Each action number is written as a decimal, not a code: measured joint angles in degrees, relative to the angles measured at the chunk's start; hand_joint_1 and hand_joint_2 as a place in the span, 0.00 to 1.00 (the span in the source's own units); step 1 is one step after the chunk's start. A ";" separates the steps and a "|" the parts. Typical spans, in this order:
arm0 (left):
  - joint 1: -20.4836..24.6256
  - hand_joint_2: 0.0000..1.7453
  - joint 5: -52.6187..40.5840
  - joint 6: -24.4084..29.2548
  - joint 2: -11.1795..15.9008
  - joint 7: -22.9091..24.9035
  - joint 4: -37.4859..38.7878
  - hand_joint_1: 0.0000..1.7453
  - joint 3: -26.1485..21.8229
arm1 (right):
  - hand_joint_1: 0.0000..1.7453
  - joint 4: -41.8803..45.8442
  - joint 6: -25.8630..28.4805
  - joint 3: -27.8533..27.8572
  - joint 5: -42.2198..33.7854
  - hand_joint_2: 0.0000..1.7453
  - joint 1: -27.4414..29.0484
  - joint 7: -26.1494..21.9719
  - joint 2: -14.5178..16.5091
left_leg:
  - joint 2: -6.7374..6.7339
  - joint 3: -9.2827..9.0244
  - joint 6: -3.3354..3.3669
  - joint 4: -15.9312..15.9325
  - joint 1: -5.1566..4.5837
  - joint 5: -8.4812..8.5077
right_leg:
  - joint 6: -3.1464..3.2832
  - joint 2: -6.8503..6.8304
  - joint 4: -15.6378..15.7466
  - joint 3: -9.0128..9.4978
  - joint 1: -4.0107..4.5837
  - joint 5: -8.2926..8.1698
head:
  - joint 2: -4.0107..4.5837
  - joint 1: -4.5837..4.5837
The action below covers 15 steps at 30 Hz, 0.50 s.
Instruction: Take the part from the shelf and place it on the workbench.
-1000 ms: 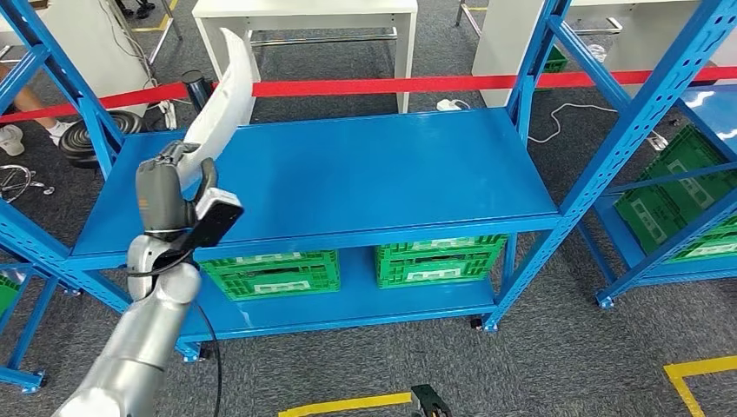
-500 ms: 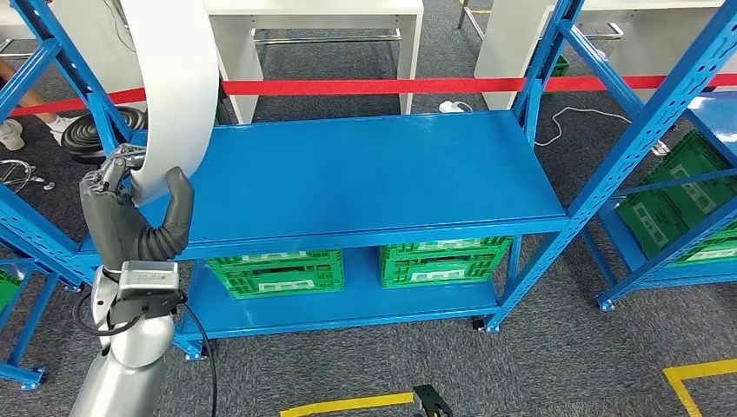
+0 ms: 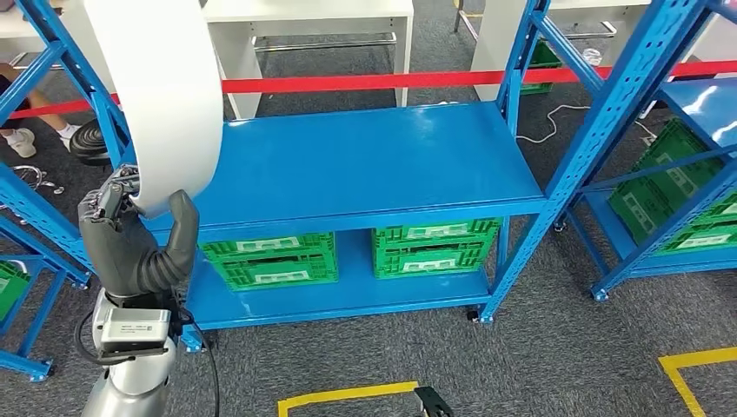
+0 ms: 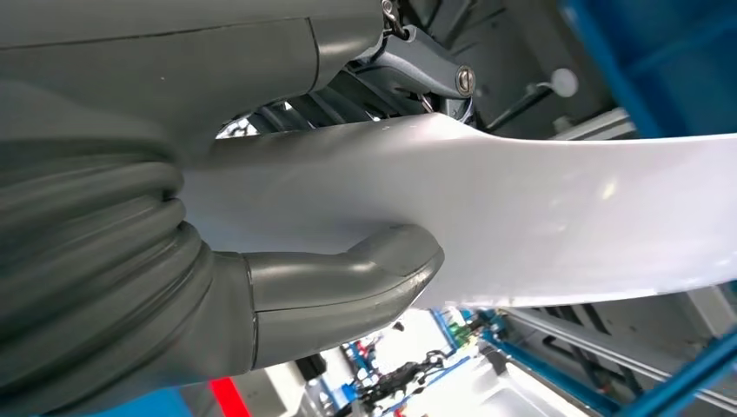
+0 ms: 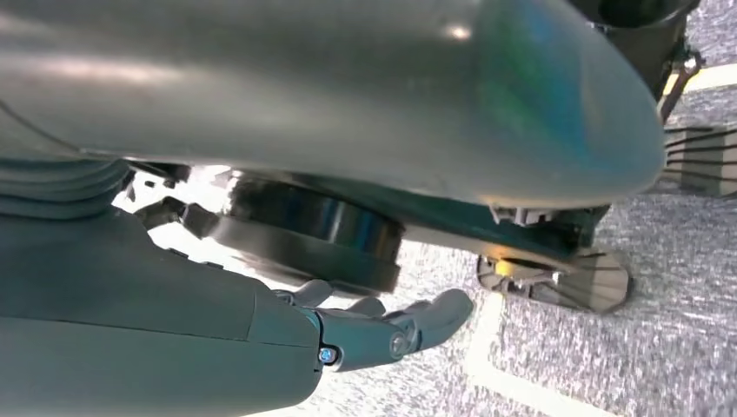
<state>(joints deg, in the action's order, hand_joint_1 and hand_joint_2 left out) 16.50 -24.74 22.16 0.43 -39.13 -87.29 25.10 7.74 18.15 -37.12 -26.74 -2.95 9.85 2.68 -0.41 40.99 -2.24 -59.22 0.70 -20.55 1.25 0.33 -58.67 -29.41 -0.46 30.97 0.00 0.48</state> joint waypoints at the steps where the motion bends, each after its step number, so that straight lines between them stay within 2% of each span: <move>1: -0.12 1.00 -0.10 0.02 -0.02 -0.04 -0.08 1.00 0.01 | 0.00 0.00 0.13 0.01 -0.03 0.00 -0.01 0.05 -0.01 | 0.05 0.66 -0.27 -1.99 0.07 -2.50 | 0.43 -0.10 0.07 -0.67 -0.09 -0.67 | 0.00 -0.11; 3: -0.30 1.00 -0.44 -0.03 -0.09 -0.06 -0.17 1.00 0.03 | 0.00 0.00 0.24 0.01 -0.17 0.00 -0.02 0.05 -0.02 | 0.11 2.14 -0.67 -8.89 0.10 -8.72 | 0.81 -0.17 0.01 -2.20 -0.03 -1.94 | 0.00 -0.30; 4: -0.40 1.00 -0.64 -0.14 -0.15 -0.06 -0.19 1.00 0.04 | 0.00 0.00 0.25 0.01 -0.23 0.00 -0.01 0.03 -0.03 | 0.11 2.54 -0.75 -12.50 0.11 -10.60 | 0.85 -0.20 -0.04 -3.00 0.02 -2.59 | 0.00 -0.34; 5: -0.52 1.00 -0.80 -0.27 -0.22 -0.06 -0.19 1.00 0.05 | 0.00 0.00 0.25 0.01 -0.29 0.00 -0.02 0.01 -0.03 | 0.12 2.34 -0.77 -14.97 0.10 -11.15 | 0.80 -0.21 -0.13 -3.85 0.07 -3.25 | 0.00 -0.36; 6: -0.62 1.00 -0.91 -0.40 -0.31 -0.06 -0.19 1.00 0.07 | 0.00 0.00 0.24 0.01 -0.31 0.00 -0.02 0.01 -0.04 | 0.13 1.29 -0.68 -15.67 0.09 -10.58 | 0.73 -0.23 -0.23 -4.70 0.12 -3.88 | 0.00 -0.37; 7: -0.68 1.00 -0.98 -0.48 -0.41 -0.06 -0.21 1.00 0.08 | 0.00 0.00 0.23 0.01 -0.27 0.00 -0.02 0.01 -0.04 | 0.15 -0.91 -0.47 -14.04 0.07 -9.38 | 0.62 -0.22 -0.32 -5.49 0.16 -4.46 | 0.00 -0.37; 8: -0.70 1.00 -1.01 -0.51 -0.51 -0.06 -0.26 1.00 0.09 | 0.00 0.00 0.22 0.01 -0.17 0.00 -0.04 0.01 -0.04 | 0.20 -3.98 -0.16 -10.57 0.02 -8.47 | 0.49 -0.20 -0.42 -6.14 0.18 -4.99 | 0.00 -0.37; 9: -0.69 1.00 -1.01 -0.51 -0.65 -0.05 -0.35 1.00 0.10 | 0.00 0.00 0.21 0.01 -0.03 0.00 -0.05 0.01 -0.03 | 0.27 -7.38 0.21 -6.19 -0.13 -8.46 | 0.27 -0.17 -0.50 -6.65 0.25 -5.45 | 0.00 -0.37; 10: -0.68 1.00 -1.07 -0.50 -0.77 -0.08 -0.47 1.00 0.10 | 0.00 -0.01 0.22 0.01 0.16 0.00 -0.05 0.01 -0.03 | 0.36 -10.03 0.54 -2.48 -0.30 -8.83 | -0.02 -0.15 -0.46 -6.97 0.26 -5.92 | 0.00 -0.35; 11: -0.66 1.00 -1.16 -0.47 -0.87 -0.12 -0.56 1.00 0.10 | 0.00 -0.01 0.22 0.01 0.36 0.00 -0.05 0.01 -0.03 | 0.44 -11.52 0.84 0.05 -0.50 -9.43 | -0.37 -0.14 -0.39 -7.12 0.24 -6.35 | 0.00 -0.36; 12: -0.66 1.00 -1.30 -0.44 -0.93 -0.15 -0.61 1.00 0.10 | 0.00 -0.02 0.23 0.01 0.50 0.00 -0.05 0.01 -0.03 | 0.48 -11.98 1.13 1.22 -0.71 -9.77 | -0.76 -0.13 -0.21 -7.20 0.20 -6.80 | 0.00 -0.39; 14: -0.63 1.00 -1.50 -0.39 -0.98 -0.21 -0.56 1.00 0.10 | 0.00 -0.03 0.39 0.01 0.61 0.00 -0.02 -0.02 -0.09 | 0.37 -11.32 1.91 1.71 -0.65 -8.92 | -1.51 -0.06 0.07 -7.38 0.13 -7.42 | 0.00 -0.49; 15: -0.59 1.00 -1.51 -0.42 -1.03 -0.22 -0.51 1.00 0.10 | 0.00 -0.03 0.51 0.01 0.58 0.00 -0.01 -0.09 -0.12 | 0.25 -10.94 2.40 1.87 -0.52 -8.28 | -1.79 -0.04 -0.41 -7.76 0.14 -6.67 | 0.00 -0.46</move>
<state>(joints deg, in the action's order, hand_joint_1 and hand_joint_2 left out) 15.91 -26.25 21.75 -0.60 -39.35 -87.79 25.20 7.70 18.65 -37.11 -26.16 -2.95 9.76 2.56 -0.16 30.04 0.16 -57.35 0.17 -28.83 -0.54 0.29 -59.09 -37.18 -0.32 24.30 0.00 0.02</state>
